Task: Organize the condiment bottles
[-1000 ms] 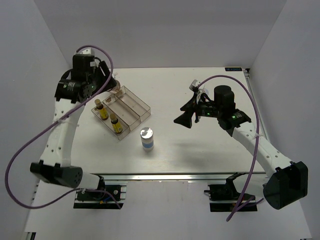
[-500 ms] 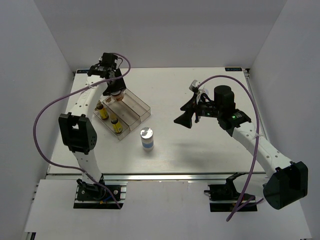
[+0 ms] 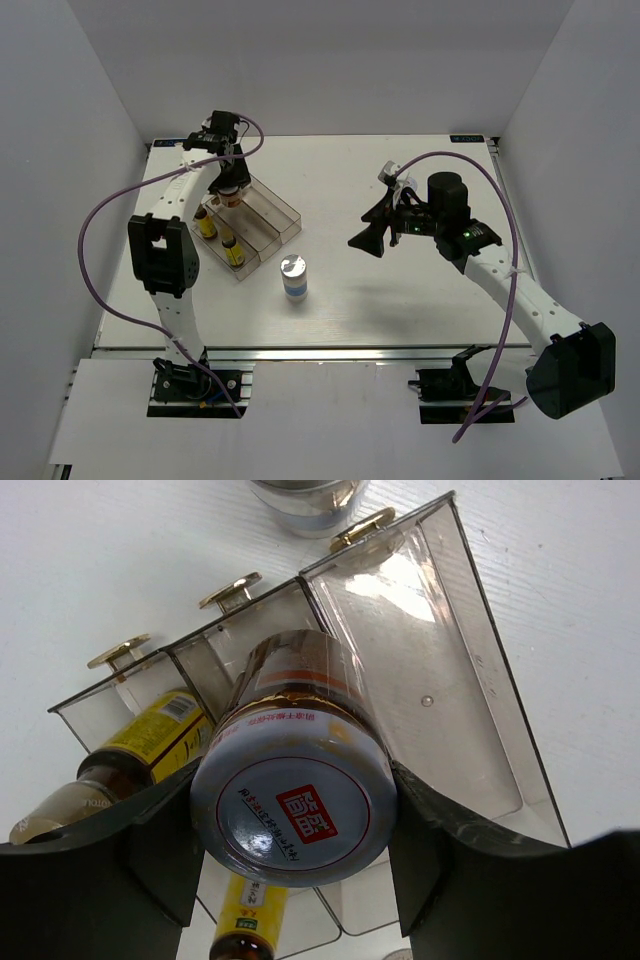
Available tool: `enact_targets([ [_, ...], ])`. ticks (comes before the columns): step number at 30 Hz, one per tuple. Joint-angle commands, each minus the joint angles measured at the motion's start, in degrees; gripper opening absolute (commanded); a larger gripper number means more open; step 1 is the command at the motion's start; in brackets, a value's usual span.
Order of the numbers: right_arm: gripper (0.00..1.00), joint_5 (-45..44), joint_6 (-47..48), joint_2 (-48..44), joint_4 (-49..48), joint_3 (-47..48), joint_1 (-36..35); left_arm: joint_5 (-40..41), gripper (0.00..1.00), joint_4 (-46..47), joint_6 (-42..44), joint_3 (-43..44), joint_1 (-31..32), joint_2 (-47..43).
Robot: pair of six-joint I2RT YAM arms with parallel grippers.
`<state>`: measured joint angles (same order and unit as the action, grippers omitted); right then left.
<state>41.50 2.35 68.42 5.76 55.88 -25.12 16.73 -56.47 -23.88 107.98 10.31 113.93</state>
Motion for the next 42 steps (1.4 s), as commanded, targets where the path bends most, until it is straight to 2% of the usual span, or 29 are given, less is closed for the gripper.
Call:
enact_targets([
  [1,0.89,-0.1,0.99,-0.22,-2.33,-0.24,0.25,1.9,0.0,3.82,0.94,-0.32,-1.34,-2.14],
  [10,0.89,-0.45,1.17,0.31,-2.24,-0.33,0.34,1.11,0.0,6.01,1.99,-4.62,-2.92,-1.17],
  [22,0.89,-0.98,1.34,0.57,-2.16,-0.33,0.52,-0.3,0.0,7.34,2.35,-4.98,-3.27,2.44],
  [24,0.89,-0.98,1.43,0.66,-2.16,-0.33,0.52,-0.3,0.11,7.16,2.26,-5.24,-3.36,2.79],
  [25,0.89,-0.89,1.43,0.66,-2.07,-0.33,0.52,-0.38,0.26,7.33,2.26,-5.41,-3.45,2.7],
  [29,0.89,-0.98,1.43,0.92,-2.07,-0.33,0.52,-0.82,0.57,7.78,2.43,-5.86,-3.54,2.53],
  [32,0.89,-1.15,1.52,1.01,-2.07,-0.33,0.52,-1.26,0.69,7.6,2.78,-5.5,-3.54,2.44],
  [35,0.89,-1.5,1.78,0.92,-1.98,-0.33,0.6,-1.88,0.75,7.16,3.22,-4.54,-3.54,2.44],
  [39,0.89,-2.73,2.57,1.01,-1.89,-0.42,0.87,-3.11,0.91,6.28,4.1,-2.7,-3.54,1.65],
  [42,0.89,-4.58,3.45,0.92,-2.07,-0.42,1.13,-3.72,0.96,5.85,4.89,-1.38,-3.54,0.33],
])
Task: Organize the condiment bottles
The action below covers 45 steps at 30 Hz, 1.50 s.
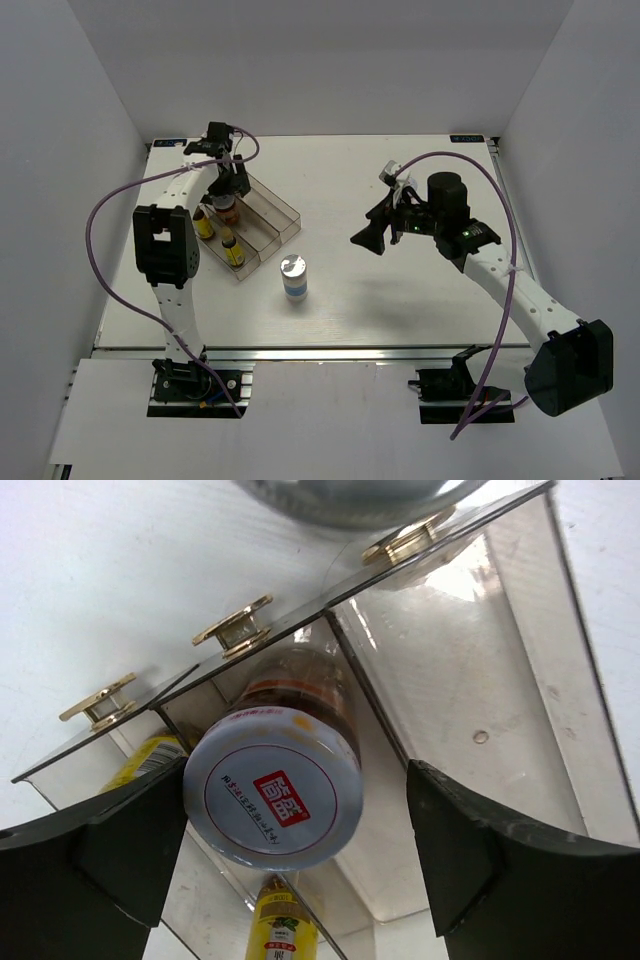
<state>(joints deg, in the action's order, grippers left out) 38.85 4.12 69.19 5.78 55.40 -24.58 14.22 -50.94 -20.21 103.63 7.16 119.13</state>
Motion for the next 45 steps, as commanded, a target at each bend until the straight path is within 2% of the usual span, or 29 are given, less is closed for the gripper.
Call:
enact_targets([
  [1,0.89,-2.63,1.94,0.07,-2.09,0.15,0.76,-1.21,0.97,0.05,1.31,3.59,-0.39,-5.22],
  [4,0.89,-10.87,2.12,-1.15,-3.49,-0.37,1.11,-1.47,0.96,-1.0,1.92,5.79,-0.39,-7.5],
  [5,0.89,-18.65,1.6,-1.68,-5.76,-0.81,1.02,-1.47,0.95,-0.05,2.53,5.88,-0.48,-8.64],
  [6,0.89,-22.03,0.29,-2.21,-7.52,-1.51,1.11,-2.08,0.95,0.83,3.06,5.09,-0.39,-10.04],
  [8,0.89,-32.28,-1.56,-2.57,-8.76,-1.43,1.11,-3.57,0.89,5.29,4.64,2.9,-0.39,-15.58],
  [10,0.89,-37.24,-3.67,-1.09,-8.68,-0.12,1.46,-6.99,0.81,8.64,5.52,-1.91,-0.39,-21.97],
  [12,0.89,-44.19,-5.95,0.94,-6.5,2.42,2.25,-9.2,0.49,13.31,6.23,-5.97,-0.39,-26.47],
  [14,0.89,-49.1,-7.28,5.24,-3.78,4.62,2.95,-10.79,0.16,18.82,6.58,-14.83,-0.48,-34.11],
  [15,0.89,-50.09,-7.55,6.82,-2.8,5.59,3.91,-11.49,0.14,21.12,7.11,-18.52,-0.39,-37.01],
  [16,0.89,-51.67,-7.63,9.53,-1.14,7.17,4.36,-12.36,0.14,23.67,7.72,-26.47,-0.39,-39.91],
  [17,0.9,-51.86,-7.64,12.0,-0.51,7.62,4.97,-12.55,0.27,27.95,8.77,-30.38,-0.48,-45.6],
  [19,0.9,-51.95,-7.2,14.29,-0.16,8.67,5.42,-12.55,0.58,31.67,9.57,-37.33,-0.48,-51.08],
  [21,0.89,-52.38,-6.67,16.58,0.37,9.73,5.59,-12.46,0.82,36.51,10.27,-46.04,-0.57,-58.55],
  [22,0.89,-53.17,-6.49,18.77,0.81,11.21,5.68,-12.63,0.85,38.09,10.28,-48.42,-0.48,-61.01],
  [23,0.89,-53.79,-6.32,19.83,1.25,12.09,5.68,-13.24,0.88,40.63,10.1,-52.35,-0.48,-65.47],
  [28,0.89,-55.99,-4.82,27.48,2.3,16.67,5.68,-13.25,0.93,44.61,10.19,-60.47,-0.48,-74.3],
  [36,0.89,-55.55,-4.38,39.95,5.11,28.69,6.82,-12.64,0.94,43.64,10.8,-61.71,-0.13,-78.34],
  [40,0.89,-54.93,-4.38,46.02,9.94,36.96,7.79,-12.02,0.94,43.82,11.07,-61.97,-0.13,-79.67],
  [45,0.89,-55.03,-5.0,49.64,12.06,40.32,8.67,-11.84,0.94,43.82,11.24,-61.8,-0.21,-79.84],
])
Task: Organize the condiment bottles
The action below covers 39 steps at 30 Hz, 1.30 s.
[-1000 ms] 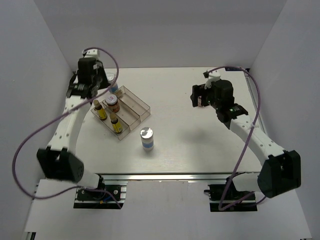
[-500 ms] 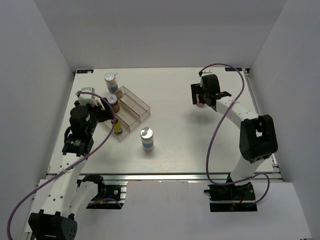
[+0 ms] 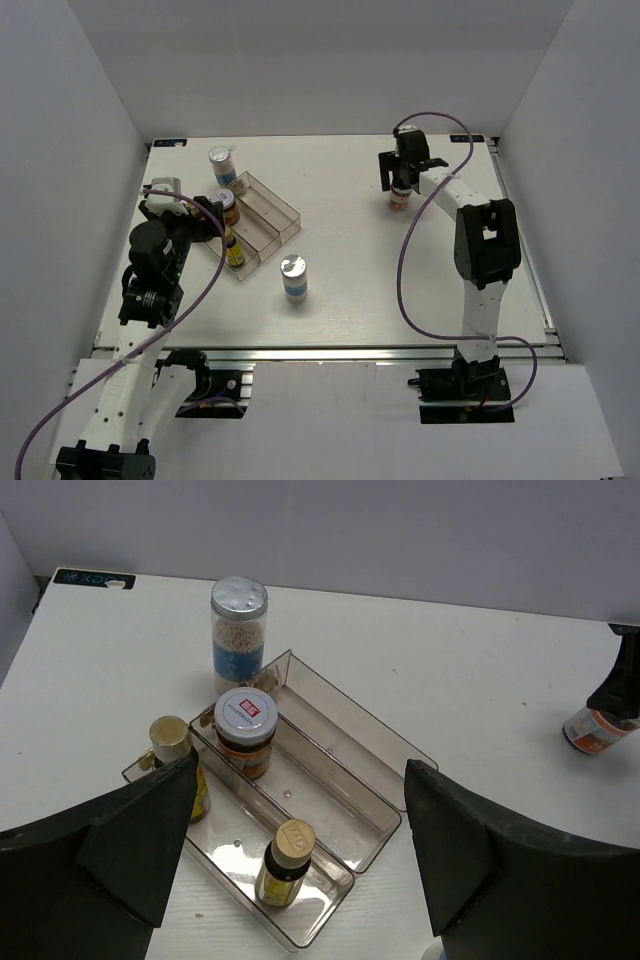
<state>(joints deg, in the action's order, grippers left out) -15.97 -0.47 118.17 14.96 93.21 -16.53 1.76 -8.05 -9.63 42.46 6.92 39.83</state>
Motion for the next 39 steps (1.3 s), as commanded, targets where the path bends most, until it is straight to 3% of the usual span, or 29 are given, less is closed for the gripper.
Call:
enact_targets([
  [1,0.89,0.93,-0.67,0.75,2.71,1.89,0.8,0.61,0.94,0.94,0.66,-0.71,0.03,-0.55],
  [9,0.86,5.41,-1.55,0.92,1.57,0.13,2.91,1.23,0.94,0.76,0.84,-0.88,0.03,0.07],
  [15,0.68,8.49,0.03,0.66,-0.54,-1.18,3.44,2.19,0.94,0.5,1.01,-0.8,0.11,0.33],
  [18,0.52,9.46,0.21,0.4,-0.46,-1.62,3.44,2.81,0.94,0.5,1.1,-0.8,0.03,0.24],
  [19,0.4,10.51,2.21,0.13,-0.46,-1.97,3.53,2.98,0.94,0.5,1.19,-0.88,0.11,0.24],
  [21,0.28,12.09,3.89,-1.35,-0.46,-2.59,3.53,2.99,0.94,0.49,1.19,-0.88,0.11,0.24],
  [22,0.17,14.88,6.16,-2.32,-0.29,-3.46,3.53,2.99,0.94,0.5,1.19,-0.97,0.11,0.24],
  [25,0.0,24.01,10.04,-6.89,-0.81,-5.57,3.09,2.99,0.94,0.58,1.19,-0.97,0.11,0.07],
  [31,0.0,31.78,17.86,-14.01,0.85,-4.62,-3.49,3.69,0.94,0.5,1.28,-0.97,0.03,-0.55],
  [39,0.0,35.02,17.88,-11.13,8.05,10.75,-18.79,5.71,0.94,0.41,1.72,-1.24,0.11,-1.07],
])
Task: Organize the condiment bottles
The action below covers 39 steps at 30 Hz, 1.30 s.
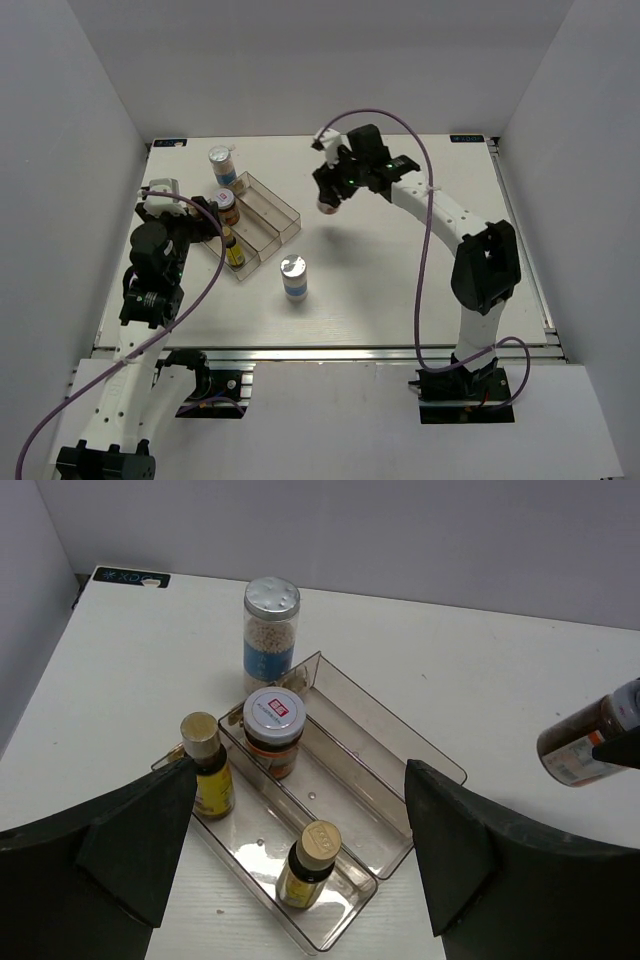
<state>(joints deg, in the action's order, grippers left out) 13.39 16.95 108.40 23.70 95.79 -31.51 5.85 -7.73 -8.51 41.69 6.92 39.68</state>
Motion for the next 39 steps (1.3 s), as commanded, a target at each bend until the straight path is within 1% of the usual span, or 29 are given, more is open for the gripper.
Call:
enact_targets([
  [1,0.0,6.55,-0.16,-0.48,-0.07,10.19,-5.04,1.8,0.94,0.08,0.69,-0.47,0.11,-1.01],
  [2,0.0,7.17,-0.77,1.53,0.55,12.12,-7.23,1.97,0.94,0.08,0.78,-0.56,0.03,-1.18],
  [3,0.0,8.05,-1.21,2.6,1.34,15.8,-8.21,2.41,0.94,0.17,0.78,-0.56,0.11,-1.19],
  [7,0.0,9.2,-4.63,8.31,1.0,24.08,-12.78,3.47,0.94,0.08,1.13,-0.74,0.11,-1.54],
  [9,0.0,9.46,-5.78,12.0,0.29,28.64,-13.66,3.91,0.94,0.17,1.31,-0.82,0.11,-1.89],
  [13,0.0,9.55,-8.42,18.93,-2.77,33.75,-15.33,5.22,0.94,0.25,1.48,-1.09,0.11,-2.68],
  [17,0.0,9.99,-10.97,21.94,-6.47,34.73,-15.78,6.02,0.94,0.34,1.75,-1.35,0.03,-3.03],
  [27,0.0,9.73,-12.2,27.04,-8.23,35.43,-16.13,5.93,0.94,0.52,2.1,-1.18,0.03,-2.94],
  [33,0.0,5.34,-8.87,28.71,-8.5,33.86,-17.89,6.11,0.94,0.43,2.19,-1.26,0.11,-2.94],
  [34,0.01,4.99,-7.91,28.88,-8.59,33.59,-18.41,6.11,0.94,0.43,2.27,-1.26,0.11,-3.03],
  [35,0.07,4.46,-7.55,28.97,-8.59,33.41,-18.68,6.11,0.94,0.43,2.27,-1.26,0.03,-2.86],
  [36,0.18,4.28,-7.37,29.15,-8.59,33.32,-19.03,6.02,0.94,0.43,2.27,-1.26,0.11,-2.77],
  [38,0.3,3.58,-6.93,29.41,-8.59,33.24,-19.38,5.93,0.94,0.43,2.27,-1.26,0.11,-2.77],
  [39,0.39,3.31,-6.84,29.5,-8.59,33.15,-19.64,5.93,0.94,0.52,2.19,-1.26,0.03,-2.77],
])
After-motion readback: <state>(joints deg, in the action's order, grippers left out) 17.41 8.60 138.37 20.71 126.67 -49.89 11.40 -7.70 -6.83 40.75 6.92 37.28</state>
